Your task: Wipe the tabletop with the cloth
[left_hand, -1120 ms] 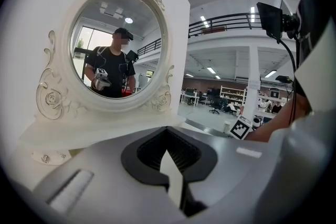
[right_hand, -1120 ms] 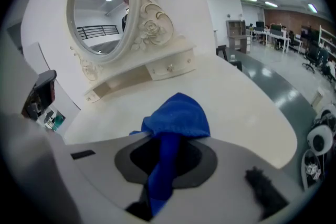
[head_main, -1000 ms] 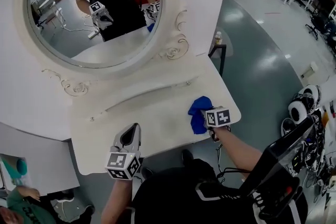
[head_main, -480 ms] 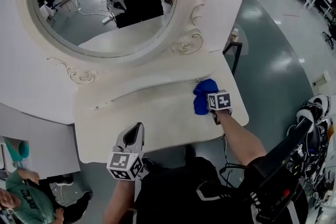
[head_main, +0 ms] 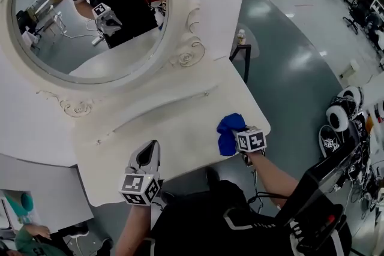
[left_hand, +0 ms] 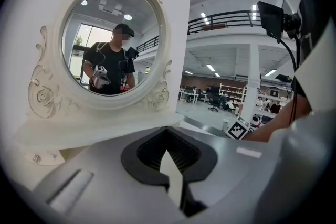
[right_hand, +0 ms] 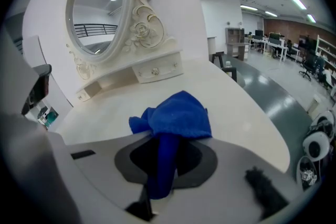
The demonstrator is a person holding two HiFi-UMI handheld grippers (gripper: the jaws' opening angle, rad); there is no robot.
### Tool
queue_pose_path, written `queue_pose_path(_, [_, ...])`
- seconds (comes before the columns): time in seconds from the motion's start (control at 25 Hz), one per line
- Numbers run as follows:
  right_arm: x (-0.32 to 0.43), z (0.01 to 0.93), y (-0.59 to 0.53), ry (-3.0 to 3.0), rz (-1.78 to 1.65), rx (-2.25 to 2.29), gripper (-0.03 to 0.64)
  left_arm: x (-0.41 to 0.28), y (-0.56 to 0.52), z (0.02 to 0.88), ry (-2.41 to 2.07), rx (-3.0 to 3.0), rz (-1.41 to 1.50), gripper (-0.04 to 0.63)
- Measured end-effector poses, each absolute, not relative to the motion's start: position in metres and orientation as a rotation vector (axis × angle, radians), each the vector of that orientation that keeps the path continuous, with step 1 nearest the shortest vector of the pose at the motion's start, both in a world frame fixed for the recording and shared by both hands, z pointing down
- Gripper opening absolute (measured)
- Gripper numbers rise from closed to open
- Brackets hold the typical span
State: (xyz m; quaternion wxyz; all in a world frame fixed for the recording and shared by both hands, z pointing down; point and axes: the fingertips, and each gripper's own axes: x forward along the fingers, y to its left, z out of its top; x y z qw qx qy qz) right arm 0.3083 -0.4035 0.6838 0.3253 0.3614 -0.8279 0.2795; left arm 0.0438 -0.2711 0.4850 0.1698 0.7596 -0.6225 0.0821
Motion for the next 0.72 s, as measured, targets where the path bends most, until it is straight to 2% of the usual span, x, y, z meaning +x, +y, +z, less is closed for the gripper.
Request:
queue_pose_path(0.4, [0.347,0.685,-0.362,-2.127,0.888,0.956,0.054,0.055,-0.283,0.483,-1.735,2.197,0.229,0.006])
queue_pose_path(0.72, [0.299,0.662,-0.482,-2.252,0.778,0.978,0.054,0.051,-0.277,0.482,-1.832,2.109,0.231,0.006])
